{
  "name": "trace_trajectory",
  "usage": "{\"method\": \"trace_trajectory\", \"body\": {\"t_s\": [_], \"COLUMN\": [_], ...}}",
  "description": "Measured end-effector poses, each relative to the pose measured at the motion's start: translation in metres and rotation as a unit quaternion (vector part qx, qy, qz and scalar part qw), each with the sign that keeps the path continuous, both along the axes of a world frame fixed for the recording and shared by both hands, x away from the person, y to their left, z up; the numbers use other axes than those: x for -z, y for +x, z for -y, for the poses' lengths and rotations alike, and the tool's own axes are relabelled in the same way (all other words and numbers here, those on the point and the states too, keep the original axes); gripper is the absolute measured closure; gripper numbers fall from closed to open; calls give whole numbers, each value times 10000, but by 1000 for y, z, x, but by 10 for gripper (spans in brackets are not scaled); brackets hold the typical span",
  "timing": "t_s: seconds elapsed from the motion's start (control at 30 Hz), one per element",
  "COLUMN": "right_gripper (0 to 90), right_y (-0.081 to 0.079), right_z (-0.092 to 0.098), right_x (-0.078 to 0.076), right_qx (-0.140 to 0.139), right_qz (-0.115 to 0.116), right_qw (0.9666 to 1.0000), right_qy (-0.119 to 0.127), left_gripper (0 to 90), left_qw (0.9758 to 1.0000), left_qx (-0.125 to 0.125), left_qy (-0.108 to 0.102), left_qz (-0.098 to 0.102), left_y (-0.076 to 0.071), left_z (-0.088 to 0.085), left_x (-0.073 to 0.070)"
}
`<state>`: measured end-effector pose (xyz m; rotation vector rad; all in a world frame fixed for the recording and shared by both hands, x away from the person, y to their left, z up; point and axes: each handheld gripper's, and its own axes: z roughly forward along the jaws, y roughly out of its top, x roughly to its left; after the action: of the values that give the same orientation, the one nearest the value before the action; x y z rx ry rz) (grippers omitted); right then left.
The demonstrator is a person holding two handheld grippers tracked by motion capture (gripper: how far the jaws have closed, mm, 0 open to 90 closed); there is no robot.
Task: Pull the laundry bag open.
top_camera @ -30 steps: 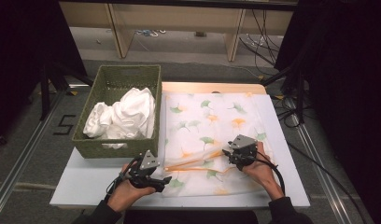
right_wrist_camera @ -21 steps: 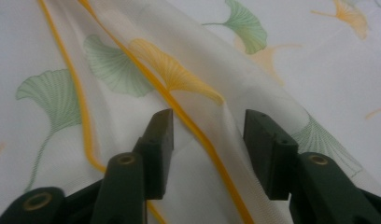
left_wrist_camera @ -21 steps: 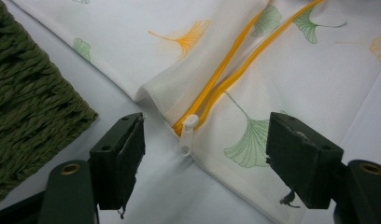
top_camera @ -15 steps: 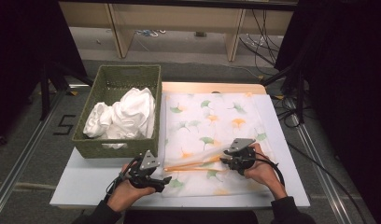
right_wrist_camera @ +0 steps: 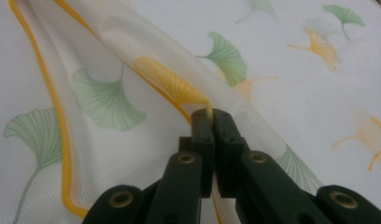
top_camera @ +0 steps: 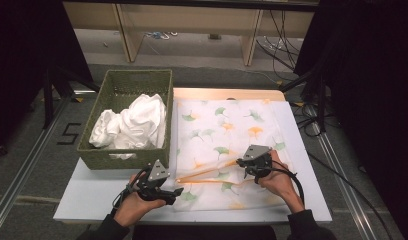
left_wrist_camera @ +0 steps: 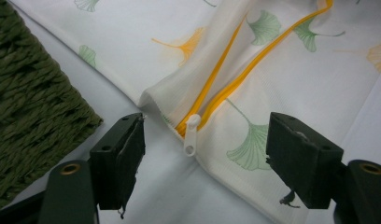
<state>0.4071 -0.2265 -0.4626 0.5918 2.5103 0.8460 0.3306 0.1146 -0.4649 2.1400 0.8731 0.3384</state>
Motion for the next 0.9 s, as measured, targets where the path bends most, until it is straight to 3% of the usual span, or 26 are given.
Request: {"method": "trace_trajectory", "body": {"t_s": [0.27, 0.47, 0.5, 0.8, 0.9], "right_gripper": [896, 897, 897, 897, 897], "right_y": [-1, 1, 0, -2, -2], "right_z": [-3, -1, -1, 0, 0], "right_x": [-4, -7, -7, -15, -20], "right_qx": [144, 117, 179, 215, 238], "right_qz": [71, 138, 100, 187, 247], "right_qw": [9999, 9998, 9998, 9996, 9993], "right_qy": [-6, 37, 70, 81, 117], "left_gripper": [281, 282, 281, 276, 260], "left_qw": [9997, 9988, 9990, 9973, 9969], "left_qx": [-7, -5, 63, -244, -273], "left_qy": [-186, -343, -254, -490, -461], "left_qz": [140, 336, 374, 486, 583], "left_y": [0, -3, -3, 2, 5], "left_z": [2, 0, -2, -16, -23], "left_x": [-13, -35, -39, -65, -73]}}
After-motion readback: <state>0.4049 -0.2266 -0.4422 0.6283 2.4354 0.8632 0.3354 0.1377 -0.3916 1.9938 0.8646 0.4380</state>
